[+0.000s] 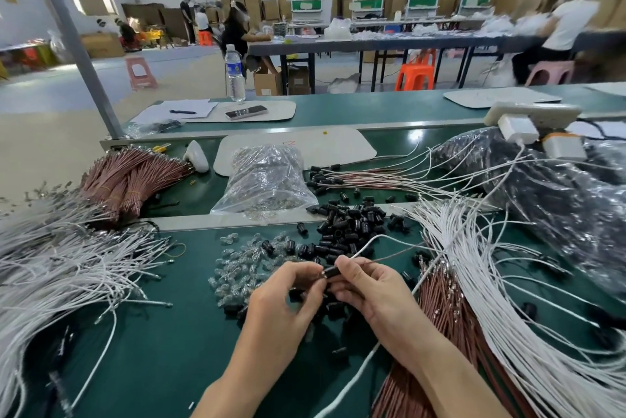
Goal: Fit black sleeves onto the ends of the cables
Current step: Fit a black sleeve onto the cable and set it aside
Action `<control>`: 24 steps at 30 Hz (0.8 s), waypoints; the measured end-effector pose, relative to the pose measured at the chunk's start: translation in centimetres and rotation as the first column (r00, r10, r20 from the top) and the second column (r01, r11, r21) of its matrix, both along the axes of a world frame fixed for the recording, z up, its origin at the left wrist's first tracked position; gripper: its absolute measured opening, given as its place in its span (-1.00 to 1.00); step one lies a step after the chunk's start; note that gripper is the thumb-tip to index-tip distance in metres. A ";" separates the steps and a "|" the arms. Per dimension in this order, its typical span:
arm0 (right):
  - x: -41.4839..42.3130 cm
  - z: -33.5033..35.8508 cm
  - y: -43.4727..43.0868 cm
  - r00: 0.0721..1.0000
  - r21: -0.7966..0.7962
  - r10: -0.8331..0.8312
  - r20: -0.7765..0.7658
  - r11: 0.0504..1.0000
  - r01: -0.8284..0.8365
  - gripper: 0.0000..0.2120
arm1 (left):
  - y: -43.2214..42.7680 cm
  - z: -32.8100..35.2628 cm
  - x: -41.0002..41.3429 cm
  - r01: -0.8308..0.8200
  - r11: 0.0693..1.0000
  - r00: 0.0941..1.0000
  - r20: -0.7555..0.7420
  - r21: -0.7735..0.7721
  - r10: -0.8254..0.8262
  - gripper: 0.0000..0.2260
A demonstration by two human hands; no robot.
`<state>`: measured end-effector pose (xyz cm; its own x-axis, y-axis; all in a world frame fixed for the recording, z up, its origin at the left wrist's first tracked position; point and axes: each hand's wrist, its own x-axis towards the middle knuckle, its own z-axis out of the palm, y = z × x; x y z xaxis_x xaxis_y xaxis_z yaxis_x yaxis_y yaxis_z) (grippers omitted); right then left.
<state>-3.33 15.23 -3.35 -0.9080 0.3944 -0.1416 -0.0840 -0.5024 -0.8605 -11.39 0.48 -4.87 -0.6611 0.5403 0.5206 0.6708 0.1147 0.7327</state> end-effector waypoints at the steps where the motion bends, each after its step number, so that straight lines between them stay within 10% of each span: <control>1: -0.1 0.1 0.0 1.000 0.008 0.002 0.002 1.000 -0.002 -0.76 | 0.1 0.1 -0.2 -0.004 1.000 1.000 -0.022 -0.003 0.004 -0.69; 24: 0.0 -0.6 0.2 0.996 0.040 0.082 -0.033 0.996 -0.080 -0.60 | 0.3 -0.2 0.1 -0.044 0.997 0.999 0.032 0.059 0.043 -0.84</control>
<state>-3.30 15.41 -4.00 -0.9412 0.3238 -0.0960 -0.0740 -0.4750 -0.8769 -11.34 0.82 -5.05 -0.6994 0.4793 0.5302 0.6433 0.0988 0.7592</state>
